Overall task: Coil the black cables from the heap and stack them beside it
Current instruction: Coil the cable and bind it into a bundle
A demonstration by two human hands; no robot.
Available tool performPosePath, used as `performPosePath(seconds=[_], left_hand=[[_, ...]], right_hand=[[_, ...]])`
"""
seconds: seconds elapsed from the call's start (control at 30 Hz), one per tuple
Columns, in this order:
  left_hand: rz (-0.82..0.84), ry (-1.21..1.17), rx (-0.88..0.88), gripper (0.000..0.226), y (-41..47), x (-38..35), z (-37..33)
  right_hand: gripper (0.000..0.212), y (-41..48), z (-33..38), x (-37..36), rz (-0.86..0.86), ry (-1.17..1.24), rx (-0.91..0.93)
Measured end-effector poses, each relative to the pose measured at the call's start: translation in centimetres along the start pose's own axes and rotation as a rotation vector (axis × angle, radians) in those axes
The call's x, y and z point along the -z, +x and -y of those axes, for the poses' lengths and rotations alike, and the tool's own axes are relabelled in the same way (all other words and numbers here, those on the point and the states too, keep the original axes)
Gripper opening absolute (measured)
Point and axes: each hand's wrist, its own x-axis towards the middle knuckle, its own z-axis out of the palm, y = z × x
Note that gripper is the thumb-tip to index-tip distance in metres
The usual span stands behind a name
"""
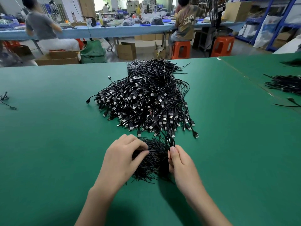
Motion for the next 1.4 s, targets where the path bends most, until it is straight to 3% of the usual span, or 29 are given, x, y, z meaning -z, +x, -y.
performPosePath(seconds=[0.07, 0.13, 0.2, 0.27, 0.33, 0.4, 0.47, 0.53, 0.6, 0.7, 0.8, 0.87, 1.07, 1.4], left_hand=[[-0.155, 0.018, -0.140, 0.006, 0.3, 0.0, -1.7], [-0.193, 0.096, -0.241, 0.020, 1.1, -0.2, -3.4], [-0.055, 0.218, -0.232, 0.029, 2.2, 0.0, -4.9], [0.243, 0.273, -0.134, 0.035, 3.3, 0.5, -5.5], [0.516, 0.104, -0.006, 0.037, 4.1, 1.0, -4.9], [0.680, -0.181, 0.133, 0.037, 4.7, 1.1, -4.0], [0.753, -0.385, 0.217, 0.039, 4.8, 0.9, -3.7], [0.712, -0.565, 0.288, 0.036, 4.5, 0.4, -4.2], [0.532, -0.679, 0.370, 0.035, 4.0, -0.6, -4.9], [0.261, -0.950, 0.486, 0.036, 3.0, -2.0, -6.1], [0.176, -1.197, 0.564, 0.033, 2.4, -2.8, -7.8], [0.166, -1.253, 0.606, 0.034, 2.0, -3.2, -8.5], [0.218, -1.111, 0.633, 0.033, 0.9, -3.4, -8.4], [0.169, -0.748, 0.578, 0.059, 0.9, -3.7, -7.0]], right_hand=[[0.036, 0.1, 0.2, 0.2, -0.013, -0.197, 0.090], [0.033, 0.3, 0.6, 0.7, -0.003, -0.513, 0.189], [0.030, 0.4, 0.9, 1.3, -0.021, -0.783, 0.288], [0.026, 0.8, 1.3, 1.9, -0.021, -0.923, 0.421], [0.024, 1.4, 1.7, 2.6, -0.010, -1.083, 0.584], [0.030, 2.2, 2.2, 3.8, 0.025, -1.212, 0.740], [0.034, 2.9, 3.1, 5.1, 0.088, -1.279, 0.853], [0.039, 3.6, 4.1, 5.9, 0.064, -1.283, 0.859], [0.042, 3.8, 4.9, 6.3, -0.060, -1.145, 0.725], [0.050, 3.4, 4.8, 6.2, -0.159, -0.580, 0.345], [0.019, 2.0, 3.6, 4.3, 0.038, -0.123, 0.134], [0.027, 1.2, 2.7, 2.7, 0.122, 0.043, 0.109], [0.027, 0.9, 1.9, 1.0, 0.025, 0.256, 0.032], [0.035, 0.9, 1.4, -0.3, 0.018, 0.507, -0.067]])
